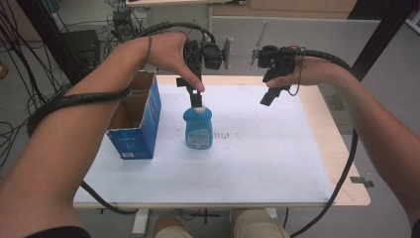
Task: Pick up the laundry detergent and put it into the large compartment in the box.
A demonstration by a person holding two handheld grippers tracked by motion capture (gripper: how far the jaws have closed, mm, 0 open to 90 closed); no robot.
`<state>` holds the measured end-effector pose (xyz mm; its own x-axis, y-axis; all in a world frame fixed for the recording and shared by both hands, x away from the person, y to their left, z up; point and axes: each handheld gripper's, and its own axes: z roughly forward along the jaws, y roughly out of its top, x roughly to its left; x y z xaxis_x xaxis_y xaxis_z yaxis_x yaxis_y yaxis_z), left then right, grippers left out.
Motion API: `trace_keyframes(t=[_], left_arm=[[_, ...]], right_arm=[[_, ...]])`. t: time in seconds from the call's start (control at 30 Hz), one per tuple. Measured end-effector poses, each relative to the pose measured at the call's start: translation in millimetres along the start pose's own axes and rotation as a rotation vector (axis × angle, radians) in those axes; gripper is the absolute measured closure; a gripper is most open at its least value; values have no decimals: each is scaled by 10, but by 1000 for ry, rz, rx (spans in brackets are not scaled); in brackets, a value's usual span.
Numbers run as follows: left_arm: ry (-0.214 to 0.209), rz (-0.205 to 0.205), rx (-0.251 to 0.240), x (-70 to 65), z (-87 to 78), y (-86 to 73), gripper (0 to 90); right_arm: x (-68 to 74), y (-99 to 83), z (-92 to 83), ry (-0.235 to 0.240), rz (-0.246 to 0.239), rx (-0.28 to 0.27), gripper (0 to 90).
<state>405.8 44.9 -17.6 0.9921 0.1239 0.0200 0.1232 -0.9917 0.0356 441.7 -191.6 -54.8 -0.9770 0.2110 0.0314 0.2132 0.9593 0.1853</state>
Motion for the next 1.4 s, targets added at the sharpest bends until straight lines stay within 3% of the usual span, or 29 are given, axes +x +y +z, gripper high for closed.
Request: trace_keyframes(t=[0.4,0.73,1.27,1.4], left_arm=[[29,-1,16,276,71,104,69],[-2,-26,20,493,213,106,66],[-55,-2,24,530,657,141,66],[-64,4,5,515,785,131,63]], right_arm=[[13,-39,-39,-4,8,-15,98],[3,-63,-72,-15,17,-20,99],[-13,-85,-44,-18,24,-22,98],[-15,-70,-50,-20,20,-17,98]])
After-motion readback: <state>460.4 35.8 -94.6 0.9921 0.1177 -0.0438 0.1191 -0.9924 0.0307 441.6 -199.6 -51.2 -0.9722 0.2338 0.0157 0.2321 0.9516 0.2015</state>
